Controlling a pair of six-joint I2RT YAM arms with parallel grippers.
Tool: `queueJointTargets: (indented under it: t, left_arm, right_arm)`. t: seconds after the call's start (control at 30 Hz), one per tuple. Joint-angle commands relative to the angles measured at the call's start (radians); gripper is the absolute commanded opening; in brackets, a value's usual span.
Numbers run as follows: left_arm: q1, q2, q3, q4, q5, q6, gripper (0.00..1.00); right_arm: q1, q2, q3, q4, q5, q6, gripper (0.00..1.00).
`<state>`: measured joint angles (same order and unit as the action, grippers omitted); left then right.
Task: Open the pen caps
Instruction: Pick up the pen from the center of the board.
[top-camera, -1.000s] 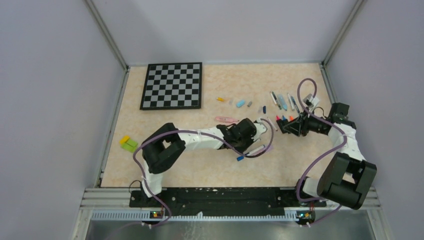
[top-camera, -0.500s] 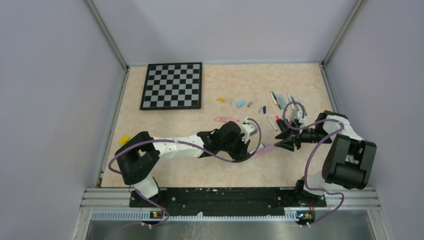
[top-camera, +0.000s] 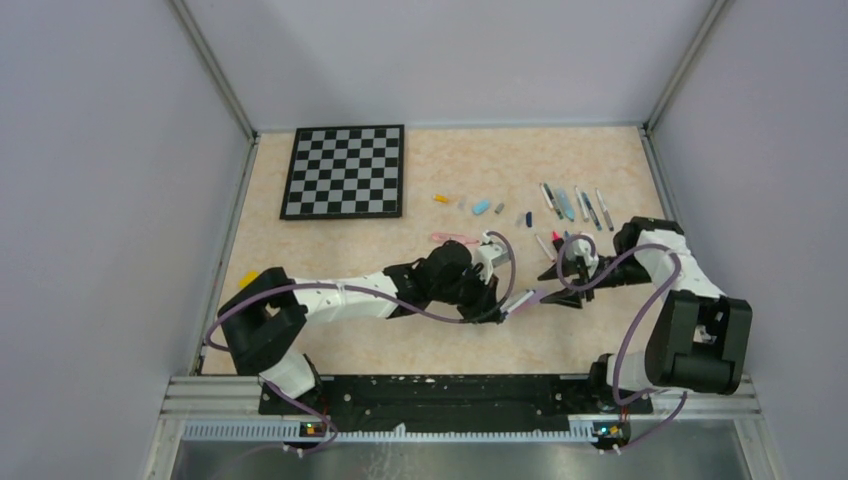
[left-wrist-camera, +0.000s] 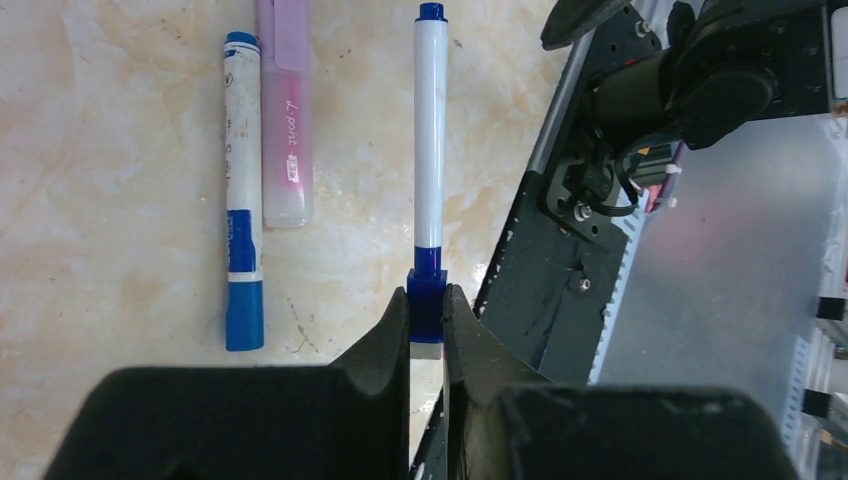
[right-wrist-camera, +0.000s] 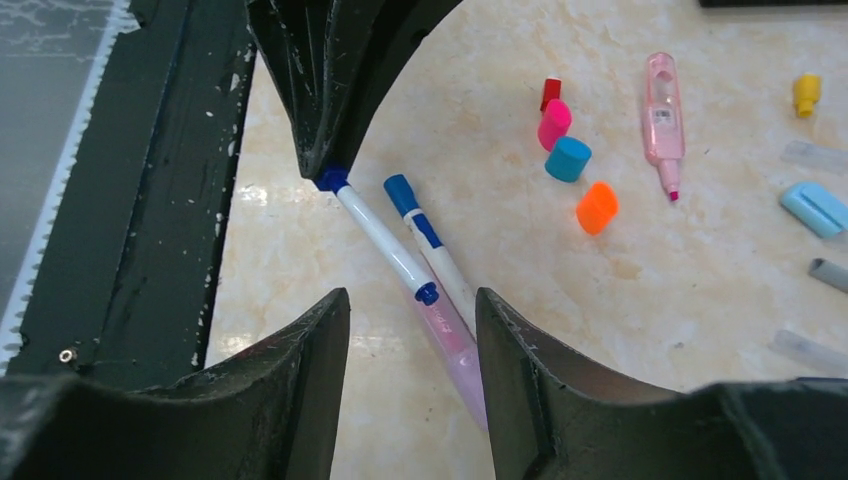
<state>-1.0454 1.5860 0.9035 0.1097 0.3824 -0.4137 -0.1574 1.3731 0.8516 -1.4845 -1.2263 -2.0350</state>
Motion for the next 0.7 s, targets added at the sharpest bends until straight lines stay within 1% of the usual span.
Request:
queueJointTargets:
  t: [0.0, 0.1, 0.17, 0.3, 0.4, 0.47, 0.53, 0.67]
  left_arm:
    - [0.021, -0.011, 0.019, 0.075, 0.097, -0.074, 0.0]
    - [0.033, 0.002, 0.015, 0.123, 0.158, -0.13, 0.0]
    - [0.044, 0.024, 0.016, 0.173, 0.212, -0.167, 0.0]
    - [0.058, 0.088, 0.062, 0.184, 0.302, -0.235, 0.0]
    - [0.062, 0.128, 0.09, 0.179, 0.357, -0.256, 0.0]
    - [0.066, 0.142, 0.102, 0.17, 0.379, -0.262, 0.0]
    - [0.073, 0.147, 0.107, 0.159, 0.391, -0.264, 0.0]
    - [0.095, 0.145, 0.103, 0.147, 0.413, -0.273, 0.0]
  right_arm:
    - [0.014, -0.047, 0.06, -0.01, 0.037, -0.169, 0.49]
    - [0.034, -0.078, 0.074, -0.012, 0.067, -0.17, 0.5]
    - [0.061, -0.113, 0.072, 0.032, 0.102, -0.147, 0.51]
    - [0.147, -0.212, 0.041, 0.241, 0.194, 0.071, 0.53]
    - [0.267, -0.265, 0.007, 0.381, 0.286, 0.191, 0.53]
    - [0.323, -0.284, -0.006, 0.42, 0.336, 0.215, 0.53]
    - [0.376, -0.288, -0.012, 0.422, 0.382, 0.212, 0.53]
    - [0.428, -0.296, -0.04, 0.413, 0.439, 0.178, 0.49]
